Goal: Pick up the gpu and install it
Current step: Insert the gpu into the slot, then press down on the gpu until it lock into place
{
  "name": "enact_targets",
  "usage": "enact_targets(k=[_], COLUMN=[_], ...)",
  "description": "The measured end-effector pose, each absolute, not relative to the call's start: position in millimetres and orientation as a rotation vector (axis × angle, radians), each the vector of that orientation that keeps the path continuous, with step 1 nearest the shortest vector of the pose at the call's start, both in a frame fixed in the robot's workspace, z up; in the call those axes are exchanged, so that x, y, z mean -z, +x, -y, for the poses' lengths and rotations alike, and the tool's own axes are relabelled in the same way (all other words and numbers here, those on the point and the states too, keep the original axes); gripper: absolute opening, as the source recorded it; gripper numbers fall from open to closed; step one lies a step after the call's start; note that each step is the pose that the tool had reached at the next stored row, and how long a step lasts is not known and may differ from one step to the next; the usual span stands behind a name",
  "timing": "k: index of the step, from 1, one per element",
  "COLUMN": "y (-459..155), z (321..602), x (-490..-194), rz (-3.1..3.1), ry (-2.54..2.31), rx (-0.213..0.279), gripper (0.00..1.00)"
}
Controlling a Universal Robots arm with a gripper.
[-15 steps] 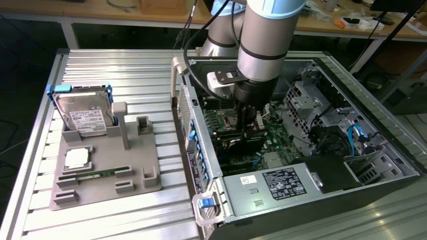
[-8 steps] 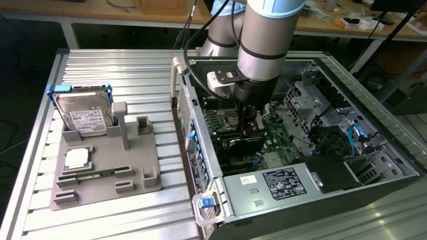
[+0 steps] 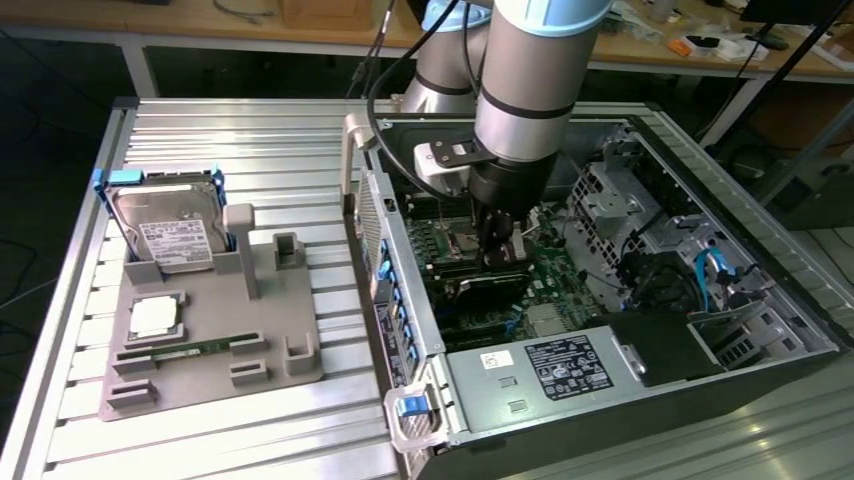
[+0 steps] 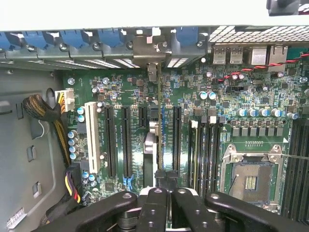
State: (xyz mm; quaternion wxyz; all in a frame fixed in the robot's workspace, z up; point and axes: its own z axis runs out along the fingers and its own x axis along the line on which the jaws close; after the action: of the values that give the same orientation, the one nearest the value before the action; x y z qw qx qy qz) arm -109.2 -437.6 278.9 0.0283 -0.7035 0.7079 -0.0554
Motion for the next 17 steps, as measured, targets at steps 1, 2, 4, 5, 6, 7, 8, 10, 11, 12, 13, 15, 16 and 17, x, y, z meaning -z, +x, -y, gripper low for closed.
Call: enact_targets(k=[1, 2, 4, 5, 6, 7, 8, 10, 11, 12, 13, 15, 16, 17], y=[-109, -109, -109, -109, -109, -109, -109, -109, -109, -108, -106, -98, -97, -97], z=[438, 438, 438, 438, 438, 438, 438, 438, 438, 438, 438, 439, 439, 439], x=[-279, -279, -279, -279, -279, -279, -279, -279, -279, -279, -279, -279, -279, -279], rz=[-2.185, -2.185, -2.185, -2.185, -2.185, -2.185, -2.185, -2.185, -2.185, -2.186, -2.186, -2.189, -2.189, -2.19], ry=[-2.171, -2.171, -2.171, -2.171, -2.171, -2.171, -2.171, -2.171, -2.172, -2.172, -2.172, -2.173, -2.173, -2.173], rx=[0.171, 0.171, 0.171, 0.171, 0.171, 0.171, 0.171, 0.171, 0.171, 0.168, 0.162, 0.104, 0.098, 0.096], gripper=[0.11, 0.11, 0.11, 0.11, 0.11, 0.11, 0.11, 0.11, 0.11, 0.11, 0.11, 0.11, 0.11, 0.11])
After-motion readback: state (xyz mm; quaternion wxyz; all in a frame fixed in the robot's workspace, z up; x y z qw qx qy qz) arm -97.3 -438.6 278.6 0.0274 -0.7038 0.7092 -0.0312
